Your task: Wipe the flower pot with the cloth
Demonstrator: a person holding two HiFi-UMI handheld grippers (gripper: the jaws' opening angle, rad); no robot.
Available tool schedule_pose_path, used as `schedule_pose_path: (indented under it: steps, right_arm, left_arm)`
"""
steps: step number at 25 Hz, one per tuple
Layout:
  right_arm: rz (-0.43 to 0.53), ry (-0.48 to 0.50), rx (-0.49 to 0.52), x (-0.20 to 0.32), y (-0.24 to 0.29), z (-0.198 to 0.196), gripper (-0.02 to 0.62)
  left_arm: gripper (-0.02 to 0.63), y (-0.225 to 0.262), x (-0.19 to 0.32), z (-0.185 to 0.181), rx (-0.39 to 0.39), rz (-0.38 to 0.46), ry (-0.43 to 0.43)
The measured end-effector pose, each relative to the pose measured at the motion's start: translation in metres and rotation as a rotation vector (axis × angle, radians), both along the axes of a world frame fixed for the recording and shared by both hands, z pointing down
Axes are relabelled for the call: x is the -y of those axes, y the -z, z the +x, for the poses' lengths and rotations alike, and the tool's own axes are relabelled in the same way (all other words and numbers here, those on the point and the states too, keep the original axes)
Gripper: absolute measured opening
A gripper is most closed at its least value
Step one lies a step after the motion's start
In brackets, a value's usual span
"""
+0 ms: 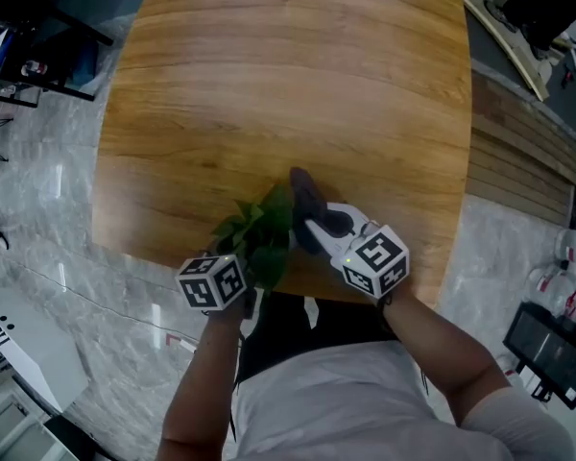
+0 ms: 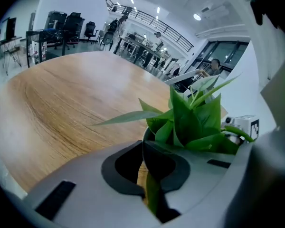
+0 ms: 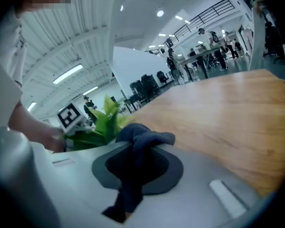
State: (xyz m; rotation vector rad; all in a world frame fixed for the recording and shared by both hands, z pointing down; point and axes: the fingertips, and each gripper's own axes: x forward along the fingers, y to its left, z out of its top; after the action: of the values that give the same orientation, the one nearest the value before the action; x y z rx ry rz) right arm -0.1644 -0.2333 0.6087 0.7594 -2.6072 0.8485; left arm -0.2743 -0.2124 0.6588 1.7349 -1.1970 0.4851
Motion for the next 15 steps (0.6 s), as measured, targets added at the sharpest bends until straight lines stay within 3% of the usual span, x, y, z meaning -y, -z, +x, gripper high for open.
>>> schedule_pose_path:
  steps: [3,5,9,11,15]
  right_arm:
    - [0.068,0.044,0.082,-0.014,0.039,-0.015,0.034]
    - [0.087,0.029,0.073,-0.015,0.03,-0.012,0.034]
    - [0.031,-0.078,-0.076,-0.002,-0.037,0.018,0.032]
    - [0.01,-0.086,-0.176,0.001,-0.063,0.03,0.032]
    - [0.091,-0.106,-0.241,0.01,-0.047,0.043,0.032]
  left_arm:
    - [0.015,-0.001,0.0,0.001,0.006,-0.01,0.004]
    - [0.017,-0.001,0.0,0.0,0.004,-0.015,0.008]
    - [0.017,0.001,0.002,0.002,0.009,-0.012,0.01]
    - [0.015,0.003,0.004,0.005,0.013,-0.007,0.007]
    - [0.015,0.007,0.005,0.012,0.01,-0.01,0.009]
